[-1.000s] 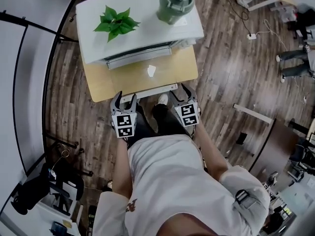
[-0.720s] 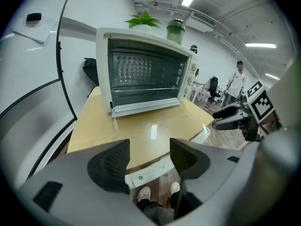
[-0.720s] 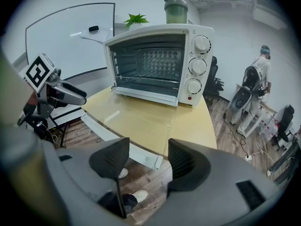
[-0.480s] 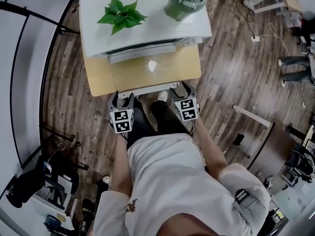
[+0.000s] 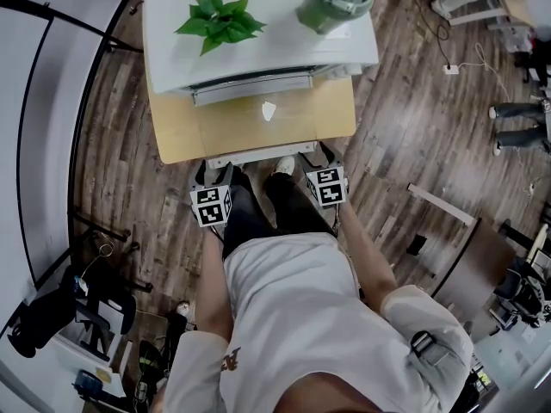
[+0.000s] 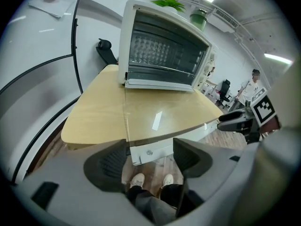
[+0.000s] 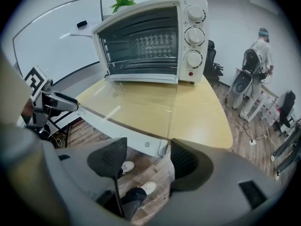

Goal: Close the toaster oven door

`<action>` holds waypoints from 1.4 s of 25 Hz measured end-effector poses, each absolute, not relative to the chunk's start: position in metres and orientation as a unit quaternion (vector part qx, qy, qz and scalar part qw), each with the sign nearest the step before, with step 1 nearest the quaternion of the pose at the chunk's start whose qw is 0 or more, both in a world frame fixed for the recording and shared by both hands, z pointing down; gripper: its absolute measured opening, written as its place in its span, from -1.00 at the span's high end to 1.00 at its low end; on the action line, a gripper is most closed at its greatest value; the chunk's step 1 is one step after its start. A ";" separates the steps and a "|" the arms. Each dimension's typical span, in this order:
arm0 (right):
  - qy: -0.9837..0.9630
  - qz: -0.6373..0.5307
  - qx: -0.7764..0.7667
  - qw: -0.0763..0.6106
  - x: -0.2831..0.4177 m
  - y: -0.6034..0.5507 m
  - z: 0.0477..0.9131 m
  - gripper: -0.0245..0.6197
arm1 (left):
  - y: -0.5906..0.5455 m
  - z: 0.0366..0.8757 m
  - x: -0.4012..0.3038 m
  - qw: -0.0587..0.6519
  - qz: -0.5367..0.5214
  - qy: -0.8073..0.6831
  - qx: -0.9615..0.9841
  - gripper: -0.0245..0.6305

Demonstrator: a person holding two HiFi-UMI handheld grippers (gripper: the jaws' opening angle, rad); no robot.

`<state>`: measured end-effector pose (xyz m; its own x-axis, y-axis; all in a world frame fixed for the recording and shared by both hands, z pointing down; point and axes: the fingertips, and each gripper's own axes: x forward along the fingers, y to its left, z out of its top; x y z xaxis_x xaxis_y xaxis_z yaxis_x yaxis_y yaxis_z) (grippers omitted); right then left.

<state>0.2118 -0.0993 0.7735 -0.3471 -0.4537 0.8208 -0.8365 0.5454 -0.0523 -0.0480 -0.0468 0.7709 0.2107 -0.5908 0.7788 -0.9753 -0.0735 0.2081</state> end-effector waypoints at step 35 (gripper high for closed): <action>-0.800 0.271 0.415 0.339 0.213 -0.098 0.735 0.15 | -0.040 0.746 -0.046 0.375 0.240 -0.579 0.683 0.09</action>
<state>0.2130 -0.0982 0.7352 -0.4250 -0.4804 0.7672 -0.8475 0.5089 -0.1509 -0.0463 -0.0403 0.7455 0.2150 -0.6115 0.7615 -0.9708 -0.0489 0.2349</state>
